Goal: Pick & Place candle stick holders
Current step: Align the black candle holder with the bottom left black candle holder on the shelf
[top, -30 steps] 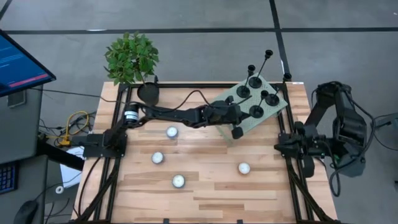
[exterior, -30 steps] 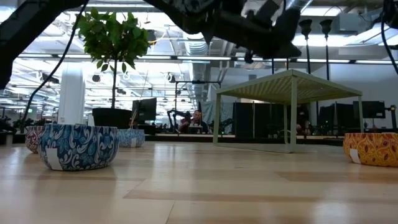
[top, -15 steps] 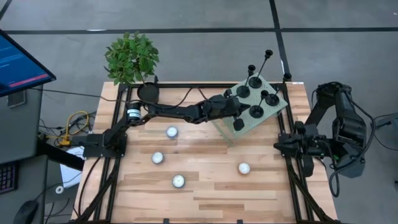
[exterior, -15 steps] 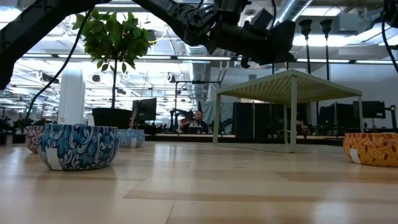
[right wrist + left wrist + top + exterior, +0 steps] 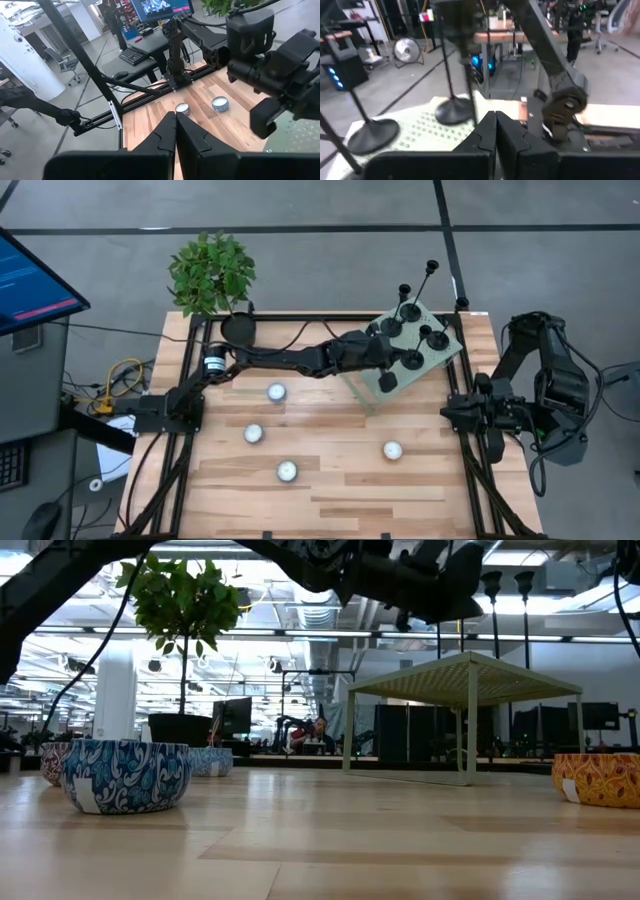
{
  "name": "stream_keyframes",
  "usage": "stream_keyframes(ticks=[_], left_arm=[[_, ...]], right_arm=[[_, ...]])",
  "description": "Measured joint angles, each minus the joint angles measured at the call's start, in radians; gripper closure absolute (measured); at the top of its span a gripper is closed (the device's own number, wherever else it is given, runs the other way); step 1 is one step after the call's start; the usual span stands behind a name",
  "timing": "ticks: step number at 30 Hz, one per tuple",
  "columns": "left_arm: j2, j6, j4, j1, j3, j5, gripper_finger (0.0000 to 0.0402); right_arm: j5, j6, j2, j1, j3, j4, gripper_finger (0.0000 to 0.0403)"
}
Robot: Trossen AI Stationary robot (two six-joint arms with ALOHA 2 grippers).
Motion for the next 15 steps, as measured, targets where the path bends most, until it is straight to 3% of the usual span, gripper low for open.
stream_keyframes(ticks=[15], left_arm=[[0.024, -0.002, -0.057, 0.004, -0.001, 0.006, 0.0399]], right_arm=[[0.019, -0.010, -0.013, 0.000, 0.000, 0.000, 0.0403]])
